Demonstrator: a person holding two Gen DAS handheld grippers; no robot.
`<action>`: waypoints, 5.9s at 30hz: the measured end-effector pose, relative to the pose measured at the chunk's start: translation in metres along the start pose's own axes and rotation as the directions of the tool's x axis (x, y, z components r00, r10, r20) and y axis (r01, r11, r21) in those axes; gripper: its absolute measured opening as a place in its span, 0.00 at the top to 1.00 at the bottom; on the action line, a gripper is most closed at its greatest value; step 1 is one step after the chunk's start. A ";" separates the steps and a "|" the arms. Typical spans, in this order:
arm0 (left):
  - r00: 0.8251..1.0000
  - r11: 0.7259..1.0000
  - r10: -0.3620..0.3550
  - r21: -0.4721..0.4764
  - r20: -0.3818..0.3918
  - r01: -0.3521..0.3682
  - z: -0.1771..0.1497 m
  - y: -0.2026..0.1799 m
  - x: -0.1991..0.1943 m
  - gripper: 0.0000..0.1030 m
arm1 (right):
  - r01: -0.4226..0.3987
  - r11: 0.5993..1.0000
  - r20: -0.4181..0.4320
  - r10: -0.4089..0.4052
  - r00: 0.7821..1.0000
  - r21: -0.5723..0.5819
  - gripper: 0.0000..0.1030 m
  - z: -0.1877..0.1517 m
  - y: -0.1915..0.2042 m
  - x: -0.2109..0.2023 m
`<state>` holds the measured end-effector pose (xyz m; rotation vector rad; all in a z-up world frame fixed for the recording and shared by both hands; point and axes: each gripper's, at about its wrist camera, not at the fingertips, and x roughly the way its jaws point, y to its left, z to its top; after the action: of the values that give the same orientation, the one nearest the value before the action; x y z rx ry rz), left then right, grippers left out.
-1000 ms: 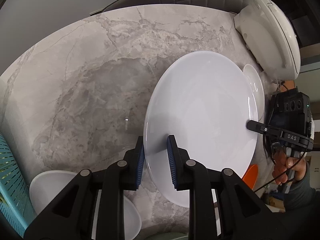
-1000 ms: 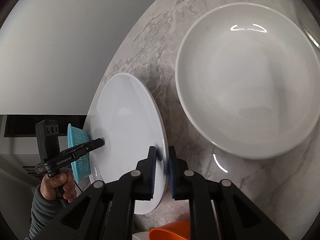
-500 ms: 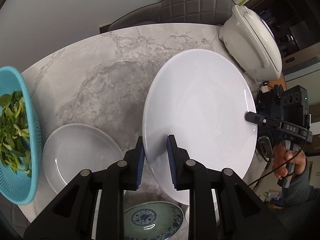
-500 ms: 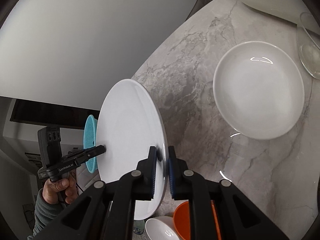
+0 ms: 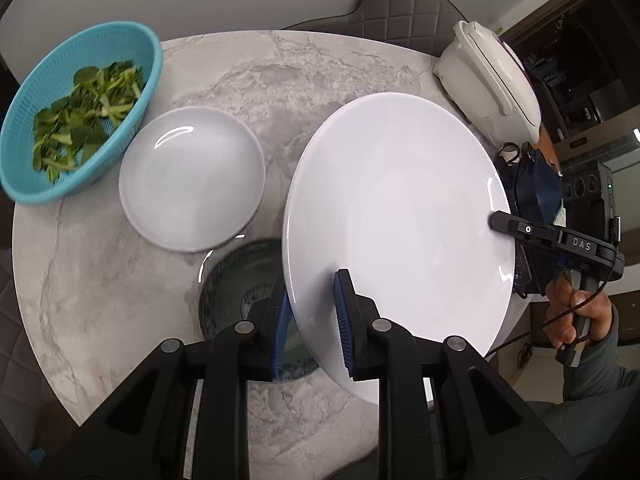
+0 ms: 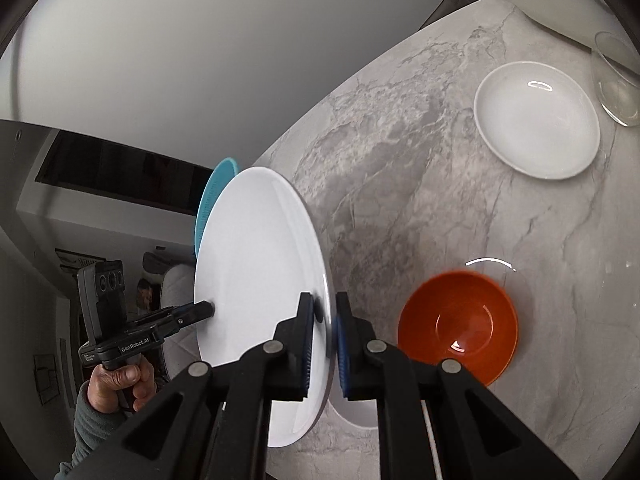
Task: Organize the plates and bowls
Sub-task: 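Lift the large white plate with both grippers and lower it beside the bowls, then open both grippers and release the large white plate, then move both grippers to the white plate beside the teal basket, then grip the white plate rims with both grippers and lift it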
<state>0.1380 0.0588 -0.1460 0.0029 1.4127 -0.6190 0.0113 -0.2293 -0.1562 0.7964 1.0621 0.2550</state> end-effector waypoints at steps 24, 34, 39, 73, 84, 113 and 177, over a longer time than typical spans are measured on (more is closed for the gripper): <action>1.000 0.969 -0.028 -0.244 0.005 0.029 -0.300 0.019 0.033 0.80 | 0.065 0.986 -0.230 -0.100 0.968 -0.155 0.87 -0.181 -0.008 0.037; 1.000 0.965 -0.018 -0.261 -0.018 0.013 -0.336 0.027 0.079 0.80 | 0.112 0.982 -0.284 -0.153 0.947 -0.154 0.86 -0.207 -0.043 0.078; 1.000 0.962 -0.023 -0.272 -0.019 0.017 -0.330 0.022 0.098 0.80 | 0.133 0.979 -0.283 -0.173 0.943 -0.154 0.85 -0.206 -0.055 0.082; 0.967 0.877 -0.057 -0.450 0.249 0.168 -0.324 0.036 0.074 0.27 | 0.138 0.970 -0.195 -0.177 0.965 -0.198 0.43 -0.210 -0.071 0.055; 0.801 0.790 -0.001 -0.491 0.598 0.367 -0.297 0.051 0.012 0.00 | 0.005 0.998 0.039 -0.002 0.999 -0.060 0.18 -0.164 -0.068 -0.020; 0.958 0.826 0.010 -0.542 0.288 0.154 -0.033 0.219 0.051 0.03 | -0.230 0.966 -0.298 0.188 0.936 -0.114 0.17 0.137 0.005 0.202; 0.988 0.896 -0.058 -0.429 0.146 0.116 0.037 0.178 0.093 0.87 | -0.075 0.955 -0.423 -0.056 0.904 -0.286 0.91 0.131 0.036 0.269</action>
<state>0.2460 0.1584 -0.2876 -0.4535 1.4037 -0.3555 0.2610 -0.1173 -0.2827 0.4803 1.3928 0.6055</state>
